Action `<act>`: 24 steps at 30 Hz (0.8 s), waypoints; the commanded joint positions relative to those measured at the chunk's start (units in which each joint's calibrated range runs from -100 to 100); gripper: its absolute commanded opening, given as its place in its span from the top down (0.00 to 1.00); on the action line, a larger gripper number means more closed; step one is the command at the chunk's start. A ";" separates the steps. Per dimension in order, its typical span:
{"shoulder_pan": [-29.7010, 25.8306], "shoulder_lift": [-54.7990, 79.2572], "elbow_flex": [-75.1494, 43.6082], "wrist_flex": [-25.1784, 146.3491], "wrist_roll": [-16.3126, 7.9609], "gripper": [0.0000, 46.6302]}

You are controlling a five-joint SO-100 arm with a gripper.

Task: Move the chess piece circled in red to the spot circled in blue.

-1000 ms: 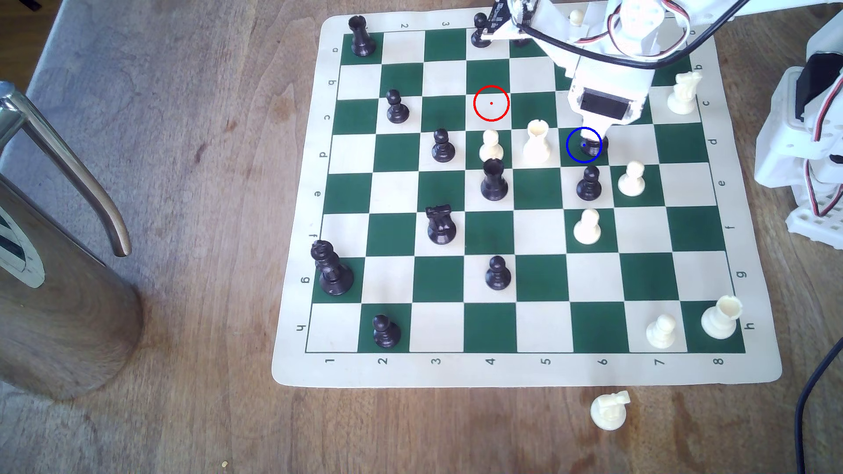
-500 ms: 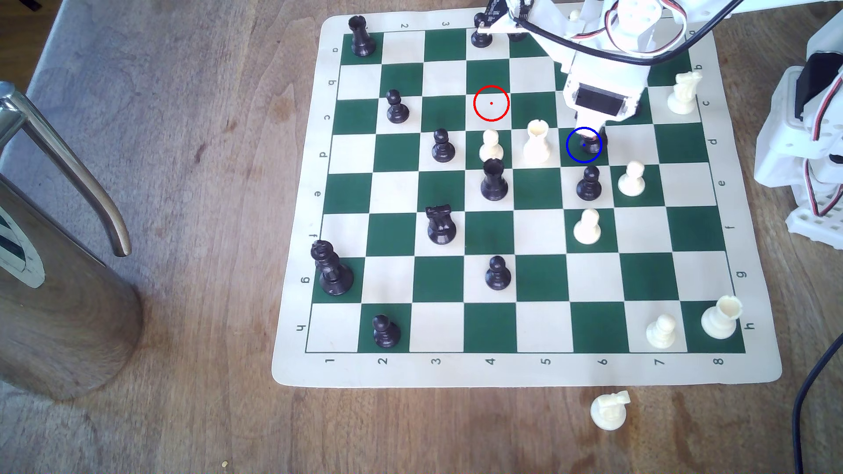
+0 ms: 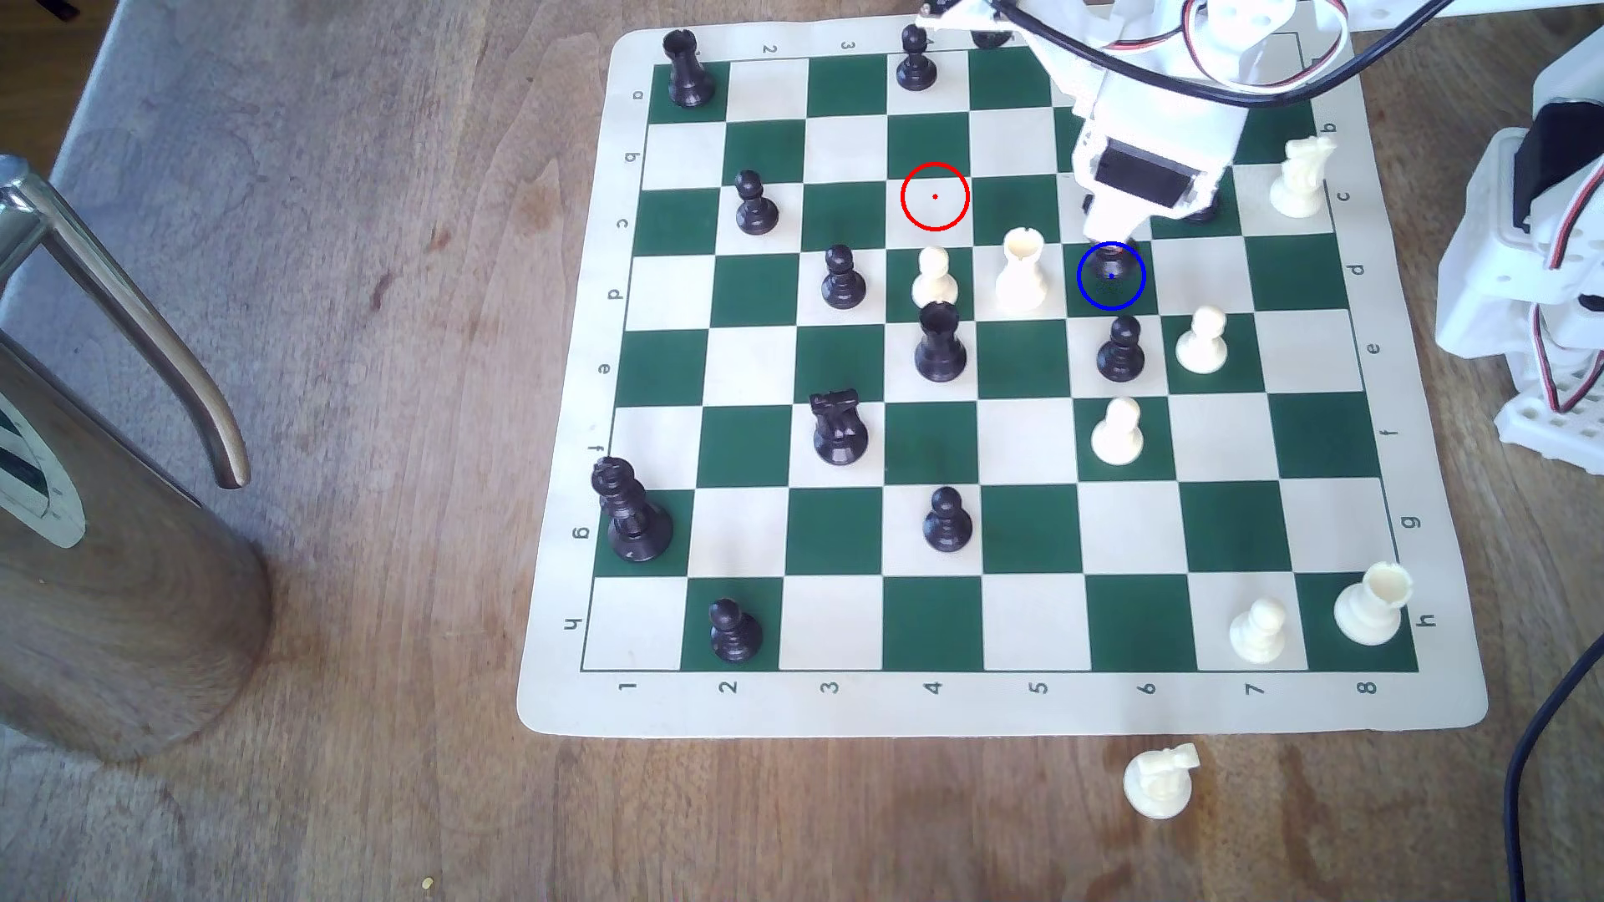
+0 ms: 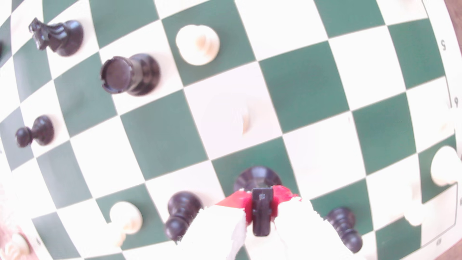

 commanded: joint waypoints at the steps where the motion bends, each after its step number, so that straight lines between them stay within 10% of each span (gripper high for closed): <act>1: 0.28 -1.83 -0.80 -1.25 -0.10 0.99; 18: 0.91 4.03 2.55 -6.73 -0.10 0.99; 24: 1.46 3.94 2.55 -5.75 0.34 0.73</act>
